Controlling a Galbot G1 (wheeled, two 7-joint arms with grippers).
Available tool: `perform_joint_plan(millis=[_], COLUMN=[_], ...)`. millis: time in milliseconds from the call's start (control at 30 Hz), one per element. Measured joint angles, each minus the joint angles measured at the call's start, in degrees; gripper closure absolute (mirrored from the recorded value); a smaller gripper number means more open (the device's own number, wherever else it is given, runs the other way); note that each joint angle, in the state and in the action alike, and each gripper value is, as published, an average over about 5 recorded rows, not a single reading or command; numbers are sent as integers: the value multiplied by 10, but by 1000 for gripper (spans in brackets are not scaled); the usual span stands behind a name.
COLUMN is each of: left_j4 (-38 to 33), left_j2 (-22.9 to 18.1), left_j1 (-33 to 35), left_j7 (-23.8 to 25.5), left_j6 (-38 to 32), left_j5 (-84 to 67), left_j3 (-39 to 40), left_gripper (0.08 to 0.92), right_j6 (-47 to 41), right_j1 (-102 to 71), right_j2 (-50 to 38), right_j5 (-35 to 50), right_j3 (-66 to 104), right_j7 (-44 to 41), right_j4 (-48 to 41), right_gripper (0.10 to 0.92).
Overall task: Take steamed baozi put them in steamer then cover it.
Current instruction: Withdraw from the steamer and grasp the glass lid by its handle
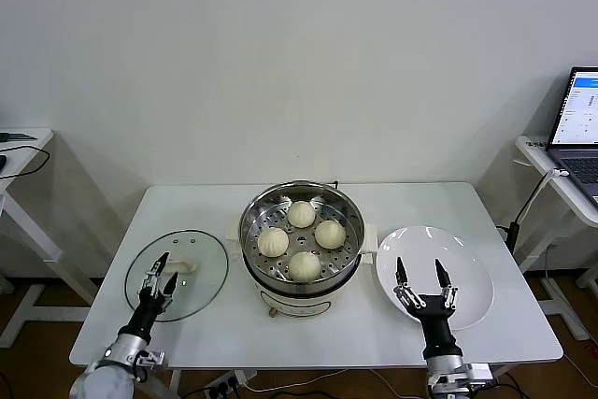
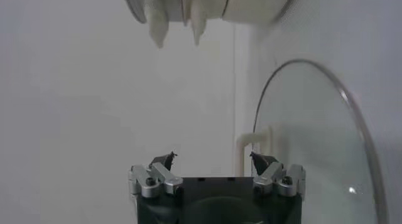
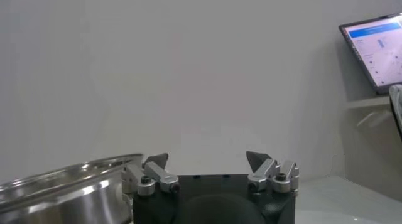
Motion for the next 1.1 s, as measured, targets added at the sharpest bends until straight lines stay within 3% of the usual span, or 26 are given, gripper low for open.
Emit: perform_joint_plan(millis=[567,667,1100], left_j4=[88,98,114], left_j2=[-7,-8,-11], left_j1=[-85,-93,-99], left_j7=[-9,-11,-18], left_j6=[6,6,9], left_j5=[27,29,35], left_j3=[1,1,3], left_gripper=[182,230,606], right_j6=[13,15,19], right_j1=[0,0,5], right_j2=[2,3,5], right_j5=[-15,-16,-21], right_j3=[-2,-3,-9], right_j7=[-1,-1,-1], right_j4=[-22,-26,-39], right_gripper=[203,203,203])
